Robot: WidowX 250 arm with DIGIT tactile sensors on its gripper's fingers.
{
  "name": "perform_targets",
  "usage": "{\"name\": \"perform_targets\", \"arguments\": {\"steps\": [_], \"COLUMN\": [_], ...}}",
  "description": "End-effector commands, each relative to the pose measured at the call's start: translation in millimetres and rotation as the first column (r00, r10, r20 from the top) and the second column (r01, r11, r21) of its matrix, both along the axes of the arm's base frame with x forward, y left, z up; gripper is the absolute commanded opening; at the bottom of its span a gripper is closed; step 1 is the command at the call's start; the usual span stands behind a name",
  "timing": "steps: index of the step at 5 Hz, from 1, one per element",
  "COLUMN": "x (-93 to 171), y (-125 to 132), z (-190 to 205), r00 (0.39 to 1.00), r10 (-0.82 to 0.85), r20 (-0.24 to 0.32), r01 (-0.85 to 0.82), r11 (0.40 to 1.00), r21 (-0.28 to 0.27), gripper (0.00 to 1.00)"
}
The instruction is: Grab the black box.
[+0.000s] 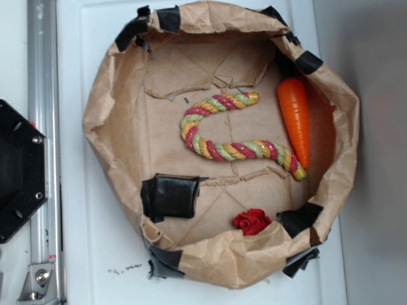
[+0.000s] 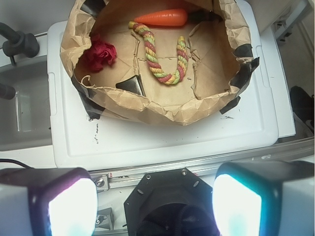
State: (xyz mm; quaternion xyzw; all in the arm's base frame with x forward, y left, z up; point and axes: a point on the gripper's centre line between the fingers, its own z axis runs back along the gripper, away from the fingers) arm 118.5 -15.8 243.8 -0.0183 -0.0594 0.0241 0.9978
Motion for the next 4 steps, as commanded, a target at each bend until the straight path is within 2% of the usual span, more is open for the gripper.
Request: {"name": "perform_targets", "arguments": {"steps": [1, 2, 3, 4], "x": [0.0, 50.0, 100.8, 135.9], "y": [0.0, -17.4, -24.4, -22.9], "z": [0.0, -7.0, -40.4, -80.9], "r00": [1.0, 1.0, 0.999, 0.998], "r10": [0.0, -0.005, 0.038, 0.061], "r20": [0.0, -0.021, 0.009, -0.001], "r01": [0.0, 0.005, -0.038, -0.061], "r11": [1.0, 1.0, 0.999, 0.998], "r21": [0.0, 0.024, -0.001, 0.034], "gripper": [1.0, 1.0, 1.0, 1.0]}}
